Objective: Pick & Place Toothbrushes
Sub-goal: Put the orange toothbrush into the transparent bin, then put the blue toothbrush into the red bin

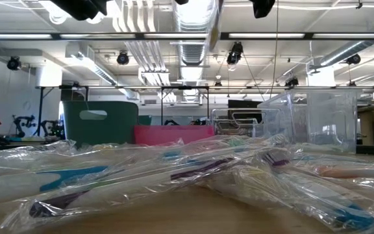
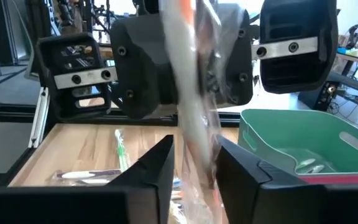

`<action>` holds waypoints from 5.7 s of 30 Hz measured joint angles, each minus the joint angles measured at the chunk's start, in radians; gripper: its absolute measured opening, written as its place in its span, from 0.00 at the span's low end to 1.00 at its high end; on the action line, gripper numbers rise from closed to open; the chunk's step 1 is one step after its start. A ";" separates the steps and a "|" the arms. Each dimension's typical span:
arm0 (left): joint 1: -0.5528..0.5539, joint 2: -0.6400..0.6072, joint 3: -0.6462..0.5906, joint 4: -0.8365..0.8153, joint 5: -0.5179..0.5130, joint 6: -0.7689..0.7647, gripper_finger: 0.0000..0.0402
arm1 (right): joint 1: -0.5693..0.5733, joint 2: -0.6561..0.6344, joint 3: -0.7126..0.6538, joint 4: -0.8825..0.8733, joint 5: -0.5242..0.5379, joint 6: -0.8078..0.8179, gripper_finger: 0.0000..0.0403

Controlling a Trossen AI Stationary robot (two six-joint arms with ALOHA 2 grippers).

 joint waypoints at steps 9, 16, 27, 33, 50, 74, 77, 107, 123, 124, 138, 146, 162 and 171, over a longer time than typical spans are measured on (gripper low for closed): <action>0.001 -0.001 -0.006 -0.002 -0.003 -0.021 0.11 | 0.000 0.000 -0.001 -0.024 0.001 -0.008 0.04; -0.003 -0.005 -0.006 -0.045 -0.003 0.045 0.13 | 0.000 0.000 -0.002 -0.033 -0.001 -0.004 0.08; -0.006 -0.098 -0.011 -0.322 -0.045 0.155 0.30 | -0.002 -0.014 -0.002 -0.039 0.022 -0.017 0.05; -0.006 -0.246 -0.012 -0.681 -0.141 0.101 0.30 | -0.011 -0.038 0.051 -0.261 0.213 0.050 0.06; -0.006 -0.466 -0.012 -1.127 -0.161 -0.104 0.30 | -0.407 -0.033 0.539 -1.227 0.198 0.367 0.04; -0.007 -0.523 -0.014 -1.249 -0.161 -0.201 0.30 | -0.804 0.222 0.705 -1.390 -0.196 0.332 0.05; -0.007 -0.523 -0.014 -1.250 -0.161 -0.204 0.30 | -0.819 0.294 0.777 -1.483 -0.196 0.328 0.05; -0.006 -0.523 -0.015 -1.275 -0.160 -0.253 0.30 | -0.887 0.604 0.964 -1.694 -0.260 0.209 0.05; -0.007 -0.523 -0.015 -1.275 -0.160 -0.253 0.30 | -0.914 0.673 0.964 -1.675 -0.276 0.217 0.05; -0.007 -0.523 -0.015 -1.275 -0.160 -0.253 0.30 | -0.916 0.674 0.964 -1.674 -0.276 0.217 0.05; -0.007 -0.523 -0.015 -1.275 -0.160 -0.252 0.30 | -0.927 0.689 0.964 -1.671 -0.283 0.217 0.07; -0.006 -0.523 -0.015 -1.275 -0.160 -0.252 0.30 | -0.927 0.686 0.965 -1.672 -0.295 0.217 0.16; -0.006 -0.523 -0.015 -1.275 -0.160 -0.252 0.30 | -0.927 0.587 0.966 -1.700 -0.298 0.240 0.38; -0.006 -0.522 -0.015 -1.275 -0.160 -0.252 0.30 | -0.883 0.420 0.967 -1.698 -0.298 0.304 0.40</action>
